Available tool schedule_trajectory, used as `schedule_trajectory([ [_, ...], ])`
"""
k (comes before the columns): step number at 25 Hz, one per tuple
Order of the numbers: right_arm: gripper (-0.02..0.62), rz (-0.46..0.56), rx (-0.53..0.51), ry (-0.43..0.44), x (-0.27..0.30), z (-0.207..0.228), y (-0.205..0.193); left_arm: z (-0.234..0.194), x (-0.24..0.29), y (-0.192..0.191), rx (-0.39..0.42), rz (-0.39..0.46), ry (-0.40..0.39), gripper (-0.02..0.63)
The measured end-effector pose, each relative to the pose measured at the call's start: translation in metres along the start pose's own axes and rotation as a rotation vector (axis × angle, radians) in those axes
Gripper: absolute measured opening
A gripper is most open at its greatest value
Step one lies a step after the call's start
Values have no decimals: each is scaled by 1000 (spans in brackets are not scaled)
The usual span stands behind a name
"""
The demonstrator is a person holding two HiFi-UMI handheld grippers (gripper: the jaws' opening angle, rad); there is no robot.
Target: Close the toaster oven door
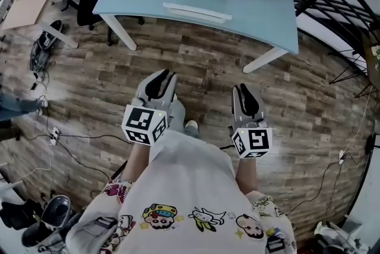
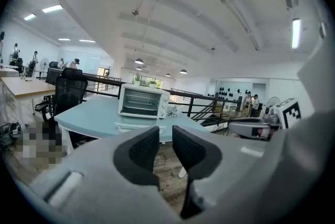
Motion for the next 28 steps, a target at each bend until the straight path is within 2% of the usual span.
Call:
schedule_trajectory([
  [5, 80, 0, -9, -3, 32, 6, 7, -22, 19, 13, 50, 31, 18, 71],
  [11, 87, -5, -19, -41, 91, 21, 23, -64, 65, 44, 31, 35, -16, 71],
  [20, 94, 1, -11, -111, 183, 44, 52, -128, 134, 97, 78, 24, -76, 71],
  [28, 97, -35, -6, -178, 221, 45, 53, -164, 167, 108, 82, -11, -136, 100],
])
Point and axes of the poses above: the fingertips, and each gripper's own axes: x forward along the fingers, z to its right, y out of its top, the point moved 1 cm from there along -x, backward along the fingers, and after that the axes turned 5 degrees about -x, right-handed, at the moved point
